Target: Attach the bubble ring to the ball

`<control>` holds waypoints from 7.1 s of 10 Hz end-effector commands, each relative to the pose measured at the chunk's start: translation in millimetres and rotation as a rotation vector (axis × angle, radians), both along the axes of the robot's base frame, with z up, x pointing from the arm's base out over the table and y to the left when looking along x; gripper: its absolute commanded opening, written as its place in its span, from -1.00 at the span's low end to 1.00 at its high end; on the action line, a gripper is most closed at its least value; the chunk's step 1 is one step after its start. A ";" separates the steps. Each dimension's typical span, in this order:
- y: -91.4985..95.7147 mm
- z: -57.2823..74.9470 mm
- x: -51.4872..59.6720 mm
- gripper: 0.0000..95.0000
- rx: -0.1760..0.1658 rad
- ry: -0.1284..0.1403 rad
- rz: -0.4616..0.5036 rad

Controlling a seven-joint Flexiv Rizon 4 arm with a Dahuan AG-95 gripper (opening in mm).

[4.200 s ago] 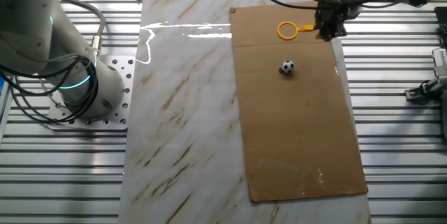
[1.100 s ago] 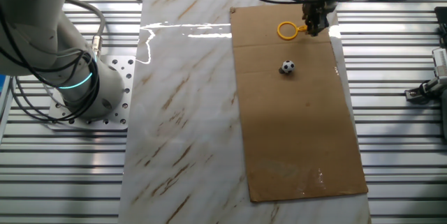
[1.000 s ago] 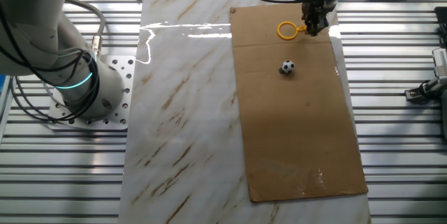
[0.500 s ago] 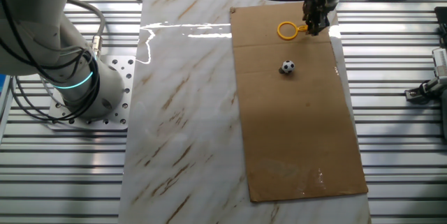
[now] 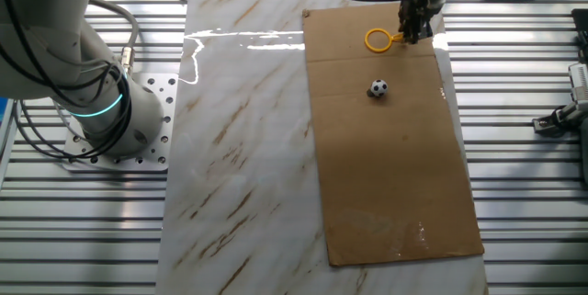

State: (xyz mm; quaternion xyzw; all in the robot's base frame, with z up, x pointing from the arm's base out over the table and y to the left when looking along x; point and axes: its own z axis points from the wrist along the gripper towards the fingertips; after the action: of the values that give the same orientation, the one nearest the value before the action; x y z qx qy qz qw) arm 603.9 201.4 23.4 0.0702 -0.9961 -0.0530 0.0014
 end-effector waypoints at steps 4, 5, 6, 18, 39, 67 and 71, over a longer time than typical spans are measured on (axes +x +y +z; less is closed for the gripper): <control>-1.1 -2.1 -0.5 -0.60 -0.002 -0.002 0.001; -1.2 -3.0 -0.7 -0.60 -0.002 -0.002 0.001; -1.3 -3.7 -0.7 -0.60 -0.002 -0.002 0.002; -7.4 10.7 2.5 -1.00 0.010 0.000 0.065; -58.1 59.2 -16.5 -1.00 0.009 -0.002 0.154; -116.3 21.6 -13.4 -1.00 0.010 -0.042 0.257; -117.0 19.2 -12.9 -1.00 0.011 -0.046 0.261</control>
State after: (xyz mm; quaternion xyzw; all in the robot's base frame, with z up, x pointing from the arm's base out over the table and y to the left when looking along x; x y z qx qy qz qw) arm 591.8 84.4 42.2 0.2011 -0.9778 -0.0563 -0.0158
